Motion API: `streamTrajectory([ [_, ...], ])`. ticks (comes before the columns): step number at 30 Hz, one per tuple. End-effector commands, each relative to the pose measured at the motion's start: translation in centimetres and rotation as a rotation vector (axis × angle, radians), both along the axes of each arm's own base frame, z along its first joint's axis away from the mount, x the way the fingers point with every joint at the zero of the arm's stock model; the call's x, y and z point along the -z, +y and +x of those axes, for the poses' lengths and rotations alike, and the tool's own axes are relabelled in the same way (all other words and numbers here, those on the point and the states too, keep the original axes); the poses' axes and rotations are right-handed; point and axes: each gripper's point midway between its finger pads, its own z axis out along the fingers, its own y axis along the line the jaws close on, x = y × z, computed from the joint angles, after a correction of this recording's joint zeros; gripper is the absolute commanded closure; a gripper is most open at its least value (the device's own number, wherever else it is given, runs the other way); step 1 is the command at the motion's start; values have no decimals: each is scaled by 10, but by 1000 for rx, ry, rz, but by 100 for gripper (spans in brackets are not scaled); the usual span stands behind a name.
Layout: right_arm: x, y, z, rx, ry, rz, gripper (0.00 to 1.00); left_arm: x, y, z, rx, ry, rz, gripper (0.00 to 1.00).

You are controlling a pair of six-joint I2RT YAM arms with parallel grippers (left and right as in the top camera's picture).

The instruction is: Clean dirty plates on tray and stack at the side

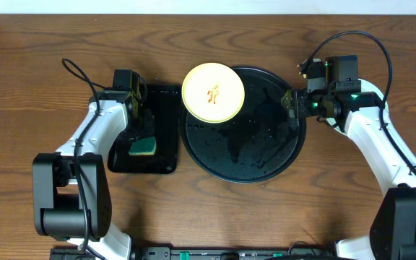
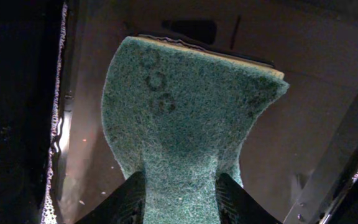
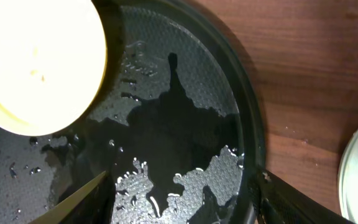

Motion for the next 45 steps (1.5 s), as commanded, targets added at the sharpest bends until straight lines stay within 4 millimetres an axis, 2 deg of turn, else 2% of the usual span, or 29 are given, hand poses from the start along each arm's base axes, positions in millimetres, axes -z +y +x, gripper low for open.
streamTrajectory([
  [1,-14,0,4,-5,-40,-15,32,-3,3,0,4,-8,16,61],
  [14,-14,0,4,-5,-38,-15,32,0,3,-2,4,4,17,60],
  [19,-14,0,4,-5,-38,-15,32,14,3,-4,4,40,17,61],
  [22,-14,0,4,-5,-38,-15,32,31,3,-6,0,73,18,61],
  [25,-14,0,4,-5,-38,-15,32,57,3,-12,-27,120,16,71],
  [27,-14,0,4,-5,-37,-15,32,71,2,-17,-32,156,11,89],
  [28,-14,0,4,-5,-35,-15,32,77,2,-20,-33,176,12,92],
  [31,-14,0,3,-5,-35,-15,32,81,2,-25,-32,200,14,92],
  [34,-14,0,3,-5,-35,-16,32,75,2,-22,-32,182,13,93],
  [36,-14,0,3,-5,-35,-16,32,63,2,-16,-32,152,11,93],
  [41,-14,0,4,-5,-36,-15,32,15,1,5,-33,14,4,93],
  [45,-14,0,4,-6,-36,-15,32,-22,-1,13,-54,-96,-14,93],
])
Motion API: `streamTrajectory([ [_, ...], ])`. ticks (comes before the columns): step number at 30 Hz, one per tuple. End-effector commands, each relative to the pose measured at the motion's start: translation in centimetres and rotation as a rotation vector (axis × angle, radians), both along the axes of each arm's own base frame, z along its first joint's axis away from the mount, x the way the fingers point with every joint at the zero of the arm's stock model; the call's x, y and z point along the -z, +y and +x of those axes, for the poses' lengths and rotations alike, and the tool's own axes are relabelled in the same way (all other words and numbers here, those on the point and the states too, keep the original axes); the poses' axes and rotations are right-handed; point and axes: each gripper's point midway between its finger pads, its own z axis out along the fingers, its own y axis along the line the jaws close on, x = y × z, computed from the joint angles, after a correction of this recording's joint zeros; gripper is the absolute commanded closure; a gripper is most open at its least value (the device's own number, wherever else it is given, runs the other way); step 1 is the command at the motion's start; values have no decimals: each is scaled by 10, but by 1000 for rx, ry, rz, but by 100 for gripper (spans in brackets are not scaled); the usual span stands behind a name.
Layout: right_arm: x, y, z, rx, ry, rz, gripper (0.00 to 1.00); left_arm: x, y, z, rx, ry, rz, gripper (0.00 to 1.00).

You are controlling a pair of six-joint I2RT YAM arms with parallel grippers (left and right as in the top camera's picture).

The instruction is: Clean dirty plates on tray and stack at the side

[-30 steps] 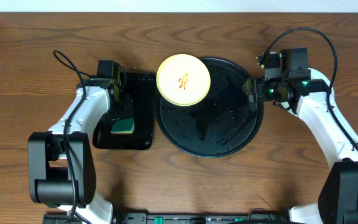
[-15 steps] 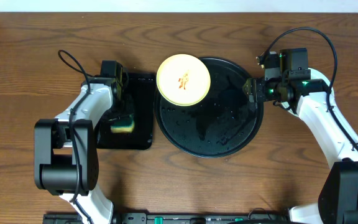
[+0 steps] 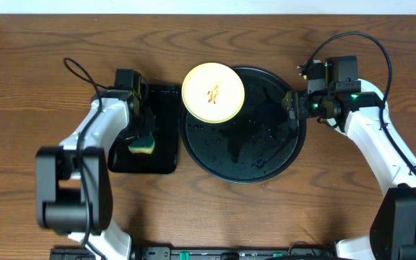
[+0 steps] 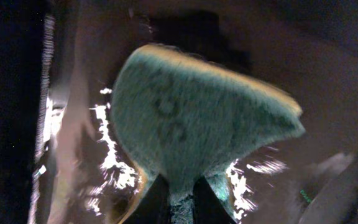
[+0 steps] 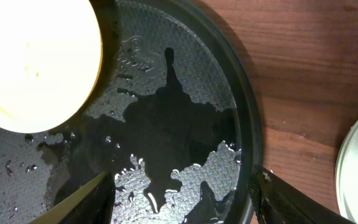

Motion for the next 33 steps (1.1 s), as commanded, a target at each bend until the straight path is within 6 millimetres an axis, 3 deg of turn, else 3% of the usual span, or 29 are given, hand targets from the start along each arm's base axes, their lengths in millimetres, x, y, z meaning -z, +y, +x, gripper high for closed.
streamTrajectory([
  [1,-16,2,5,-11,-46,-6,32,-34,-2,6,-20,-103,-19,93],
  [4,-17,4,6,-16,-51,0,33,-38,-3,6,-20,-113,-21,93],
  [11,-17,25,5,-63,-55,34,34,-25,-4,1,-48,-64,-34,93],
  [16,-10,40,21,-56,-86,69,30,-24,-5,1,-46,-60,-39,93],
  [20,5,58,32,-44,-61,164,28,-24,-6,0,-45,-60,-42,93],
  [26,45,87,42,-46,-8,247,28,-24,-8,0,-43,-59,-57,93],
  [33,72,119,53,-58,-20,306,28,-24,-8,-1,-43,-55,-57,93],
])
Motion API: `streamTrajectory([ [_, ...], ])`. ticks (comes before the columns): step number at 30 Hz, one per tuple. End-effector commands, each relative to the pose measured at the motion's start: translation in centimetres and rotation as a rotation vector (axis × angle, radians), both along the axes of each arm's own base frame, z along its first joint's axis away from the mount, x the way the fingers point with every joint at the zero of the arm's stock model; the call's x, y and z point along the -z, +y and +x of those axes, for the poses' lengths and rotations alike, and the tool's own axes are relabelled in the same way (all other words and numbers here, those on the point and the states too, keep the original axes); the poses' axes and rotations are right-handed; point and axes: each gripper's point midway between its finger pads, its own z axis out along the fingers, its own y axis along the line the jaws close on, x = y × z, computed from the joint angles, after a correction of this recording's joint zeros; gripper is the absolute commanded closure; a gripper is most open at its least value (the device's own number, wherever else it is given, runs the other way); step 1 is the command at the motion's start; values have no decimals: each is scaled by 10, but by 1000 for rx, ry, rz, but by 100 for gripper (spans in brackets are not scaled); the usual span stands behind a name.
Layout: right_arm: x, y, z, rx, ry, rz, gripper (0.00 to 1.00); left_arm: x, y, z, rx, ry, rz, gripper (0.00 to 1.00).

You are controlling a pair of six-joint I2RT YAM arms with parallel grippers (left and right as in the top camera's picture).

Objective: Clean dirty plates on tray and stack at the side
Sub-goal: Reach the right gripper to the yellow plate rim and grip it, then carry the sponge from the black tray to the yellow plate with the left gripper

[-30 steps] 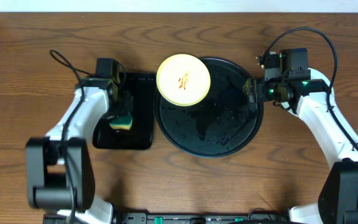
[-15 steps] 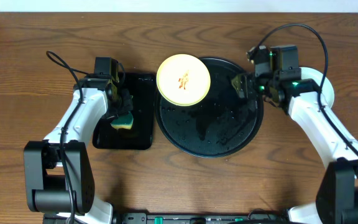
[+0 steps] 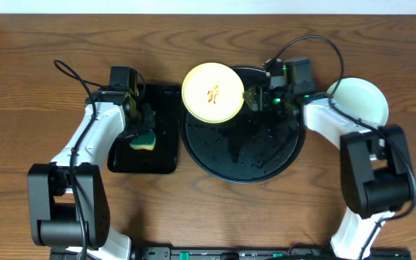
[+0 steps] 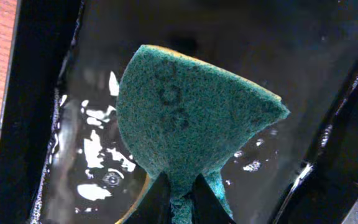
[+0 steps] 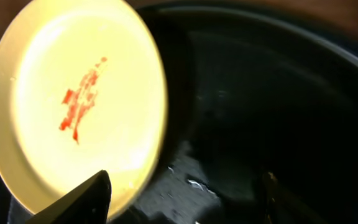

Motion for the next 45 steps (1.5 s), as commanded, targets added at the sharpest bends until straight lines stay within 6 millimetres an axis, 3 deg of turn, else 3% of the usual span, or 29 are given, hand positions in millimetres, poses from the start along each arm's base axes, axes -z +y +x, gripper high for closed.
streamTrajectory([
  [1,10,20,1,11,26,49,30,3,-2,-3,-3,12,-10,93],
  [6,24,31,5,44,32,58,41,3,-2,-4,-3,19,-9,93],
  [11,25,38,1,36,43,63,71,3,-2,-5,-2,21,-9,93],
  [13,26,36,0,38,51,60,84,3,-2,-5,-2,24,-9,93],
  [19,12,19,-12,55,106,34,98,4,-1,-7,-2,31,-8,93],
  [27,-15,-20,-50,43,151,-185,99,4,-1,-7,-2,30,-8,93],
  [32,-11,-39,-74,42,223,-290,99,-3,-11,-5,65,9,-27,92],
  [35,0,-48,-81,56,266,-341,99,-20,-22,1,96,-46,-33,93],
  [40,13,-51,-79,63,281,-365,99,-70,-49,19,150,-229,-52,93],
  [42,17,-50,-77,64,279,-364,99,-85,-64,23,137,-288,-86,93],
  [45,21,-50,-75,66,278,-366,99,-92,-96,23,161,-317,-159,93],
])
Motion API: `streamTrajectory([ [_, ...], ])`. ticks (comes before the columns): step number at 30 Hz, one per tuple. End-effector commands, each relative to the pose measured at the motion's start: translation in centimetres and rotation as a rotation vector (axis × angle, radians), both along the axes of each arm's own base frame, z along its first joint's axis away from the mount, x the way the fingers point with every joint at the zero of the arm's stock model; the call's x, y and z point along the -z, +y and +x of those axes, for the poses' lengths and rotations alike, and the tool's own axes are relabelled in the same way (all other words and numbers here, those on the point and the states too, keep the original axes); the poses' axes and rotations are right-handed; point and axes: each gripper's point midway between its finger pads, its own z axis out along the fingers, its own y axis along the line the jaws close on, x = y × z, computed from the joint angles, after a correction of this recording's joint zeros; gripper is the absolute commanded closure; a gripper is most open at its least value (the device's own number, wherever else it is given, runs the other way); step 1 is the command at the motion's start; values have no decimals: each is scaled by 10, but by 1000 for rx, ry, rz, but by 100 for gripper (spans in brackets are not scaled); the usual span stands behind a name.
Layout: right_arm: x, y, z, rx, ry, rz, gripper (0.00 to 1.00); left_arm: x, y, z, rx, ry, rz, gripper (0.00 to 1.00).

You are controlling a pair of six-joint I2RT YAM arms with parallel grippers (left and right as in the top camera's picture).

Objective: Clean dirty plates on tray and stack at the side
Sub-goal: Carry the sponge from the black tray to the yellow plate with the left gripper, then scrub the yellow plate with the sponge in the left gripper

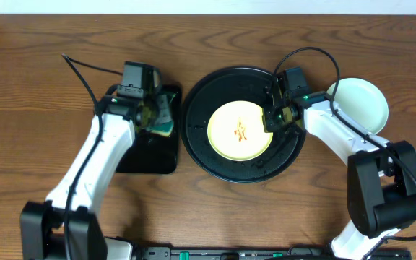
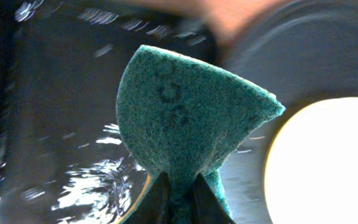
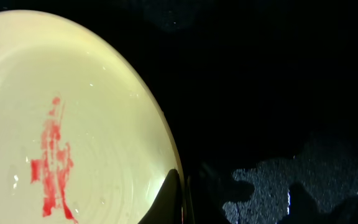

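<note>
A yellow plate (image 1: 240, 131) with a red smear (image 3: 51, 162) lies in the middle of the round black tray (image 1: 201, 155). My right gripper (image 1: 269, 120) is shut on the plate's right rim; the right wrist view shows the fingers (image 3: 174, 196) pinching the plate (image 3: 73, 112). My left gripper (image 1: 156, 113) is shut on a green sponge (image 2: 185, 118), held over the right edge of the black rectangular tray (image 1: 146, 159). The left wrist view shows the bright plate (image 2: 322, 162) just right of the sponge.
A pale clean plate (image 1: 357, 101) rests on the wooden table (image 1: 49, 50) right of the round tray. Water pools on the round tray (image 3: 309, 174) and in the rectangular tray (image 2: 73, 180). Both arms' cables loop behind the trays.
The yellow plate went from the round tray's upper left rim to its middle, with my right gripper now shut on its rim. My left gripper carried the sponge right, to the rectangular tray's edge.
First my left fingers sat round the sponge in the wet rectangular tray, and my right gripper stood open at the round tray's right rim. Then the sponge was squeezed tight. Later the right gripper was open beside the yellow plate. Now it holds the plate mid-tray, the sponge close by.
</note>
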Motion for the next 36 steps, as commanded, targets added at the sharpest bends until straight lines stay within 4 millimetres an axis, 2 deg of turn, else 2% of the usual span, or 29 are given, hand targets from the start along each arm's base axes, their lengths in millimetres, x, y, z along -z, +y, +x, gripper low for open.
streamTrajectory([
  [1,5,-3,5,-3,-8,-22,99,-19,-42,5,27,-46,-103,93],
  [8,5,-3,4,-5,-5,-23,99,0,-115,12,-17,-30,-242,93],
  [12,5,-3,4,-4,-5,-23,99,4,-160,15,13,-38,-354,93],
  [16,5,-4,2,-3,1,-24,99,22,-185,12,-57,18,-417,93],
  [23,6,-5,-1,4,16,-26,99,56,-223,1,-14,77,-451,93],
  [26,6,-5,-1,4,17,-27,99,76,-226,-6,-16,118,-424,93],
  [28,7,-5,-1,6,20,-27,99,95,-219,-11,-35,158,-380,93],
  [30,7,-5,-2,6,22,-28,99,116,-200,-18,-68,196,-281,93],
  [32,7,-5,-2,6,22,-28,99,133,-171,-27,-94,229,-138,93],
  [34,7,-5,-2,6,21,-28,99,139,-146,-32,-90,241,-25,93],
  [36,7,-5,-1,6,19,-28,99,136,-132,-33,-50,242,32,93],
])
